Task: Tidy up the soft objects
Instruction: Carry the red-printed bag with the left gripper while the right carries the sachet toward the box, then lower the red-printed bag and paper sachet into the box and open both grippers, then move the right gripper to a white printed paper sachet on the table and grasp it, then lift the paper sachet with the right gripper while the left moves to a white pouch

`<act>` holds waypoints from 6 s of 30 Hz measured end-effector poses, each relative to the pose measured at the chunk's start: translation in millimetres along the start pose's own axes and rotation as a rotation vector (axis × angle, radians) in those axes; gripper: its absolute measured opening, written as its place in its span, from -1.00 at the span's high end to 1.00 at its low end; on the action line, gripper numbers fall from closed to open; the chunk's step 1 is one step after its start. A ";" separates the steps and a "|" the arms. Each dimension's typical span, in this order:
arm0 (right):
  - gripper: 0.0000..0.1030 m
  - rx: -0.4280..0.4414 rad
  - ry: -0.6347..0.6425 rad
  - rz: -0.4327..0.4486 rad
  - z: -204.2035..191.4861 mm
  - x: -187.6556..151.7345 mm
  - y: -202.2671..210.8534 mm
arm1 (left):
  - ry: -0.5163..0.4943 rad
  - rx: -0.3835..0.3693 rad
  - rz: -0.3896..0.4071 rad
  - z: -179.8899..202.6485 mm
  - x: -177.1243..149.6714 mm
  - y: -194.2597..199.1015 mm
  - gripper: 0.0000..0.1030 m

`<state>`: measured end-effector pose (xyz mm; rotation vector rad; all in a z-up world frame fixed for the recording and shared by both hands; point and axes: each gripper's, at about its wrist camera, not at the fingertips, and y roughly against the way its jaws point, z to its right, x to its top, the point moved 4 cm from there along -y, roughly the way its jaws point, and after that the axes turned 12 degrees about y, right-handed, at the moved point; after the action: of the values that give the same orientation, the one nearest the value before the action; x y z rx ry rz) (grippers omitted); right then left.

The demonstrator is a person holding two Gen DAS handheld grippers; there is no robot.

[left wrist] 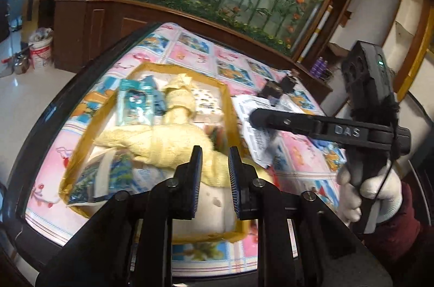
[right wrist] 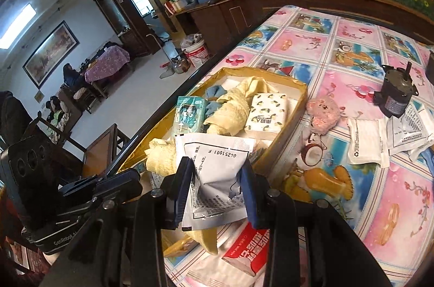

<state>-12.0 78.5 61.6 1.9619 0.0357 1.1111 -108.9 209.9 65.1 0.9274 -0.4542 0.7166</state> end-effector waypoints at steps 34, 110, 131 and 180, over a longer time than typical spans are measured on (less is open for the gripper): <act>0.32 -0.028 -0.325 0.174 125.8 -95.6 104.7 | -0.392 0.377 -0.211 89.4 -61.9 -129.2 -0.19; 0.19 -0.142 -0.208 0.148 85.8 -40.2 86.9 | -0.164 -0.079 -0.256 116.8 -36.0 -74.6 -0.98; 0.19 -0.326 -0.413 0.143 192.9 -110.6 152.3 | -0.298 0.175 -0.372 119.8 -100.8 -166.1 -0.98; 0.41 -0.174 -0.066 -0.204 142.8 -15.1 3.6 | -0.090 0.056 -0.207 79.9 -52.9 -75.3 -0.98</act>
<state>79.3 -24.4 20.0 1.7947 0.0983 0.8863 -94.6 93.5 32.0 1.0459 -0.4120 0.5031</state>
